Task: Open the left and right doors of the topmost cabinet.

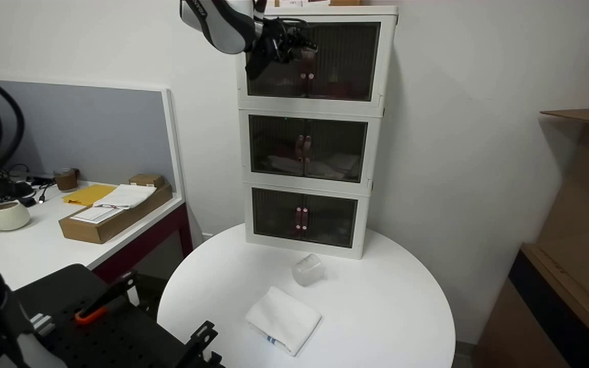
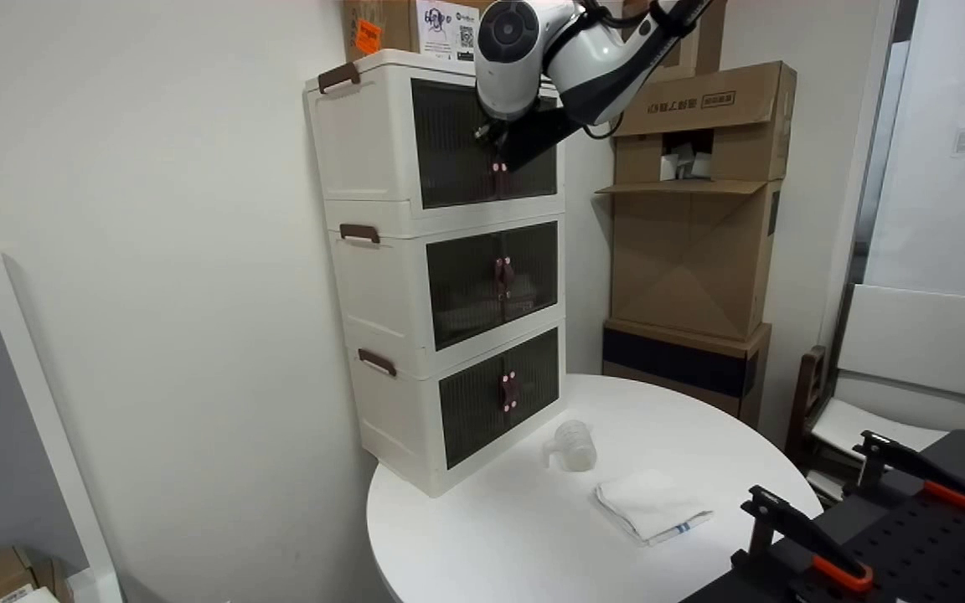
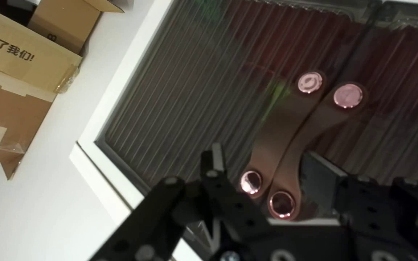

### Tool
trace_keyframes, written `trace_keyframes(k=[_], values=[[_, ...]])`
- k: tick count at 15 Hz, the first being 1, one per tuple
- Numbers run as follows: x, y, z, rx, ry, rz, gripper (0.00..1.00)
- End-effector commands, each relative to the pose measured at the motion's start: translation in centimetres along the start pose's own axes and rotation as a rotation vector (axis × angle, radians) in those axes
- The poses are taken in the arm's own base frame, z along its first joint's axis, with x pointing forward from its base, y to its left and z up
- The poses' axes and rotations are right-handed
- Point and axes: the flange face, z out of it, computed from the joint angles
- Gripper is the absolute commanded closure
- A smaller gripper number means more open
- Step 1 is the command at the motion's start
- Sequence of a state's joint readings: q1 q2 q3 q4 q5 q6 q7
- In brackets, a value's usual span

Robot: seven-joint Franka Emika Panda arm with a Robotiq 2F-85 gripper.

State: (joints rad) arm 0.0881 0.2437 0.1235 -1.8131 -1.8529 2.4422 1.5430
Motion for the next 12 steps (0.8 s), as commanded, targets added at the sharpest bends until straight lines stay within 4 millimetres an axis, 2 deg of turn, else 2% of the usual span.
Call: trace_keyframes(k=[1,3,5,7,9,12], values=[[0.0,1.1,0.6,-0.010,0.017,-0.031,0.80],[-0.3,0.7,0.5,-0.003,0.017,-0.047,0.95],[-0.6,0.3,0.4,0.001,0.019,-0.064,1.00],[-0.9,0.0,0.1,0.004,0.024,-0.085,0.96],[-1.5,-0.3,-0.4,0.009,0.022,-0.123,1.00],[-2.7,-0.4,-1.6,0.028,0.011,-0.175,0.97]])
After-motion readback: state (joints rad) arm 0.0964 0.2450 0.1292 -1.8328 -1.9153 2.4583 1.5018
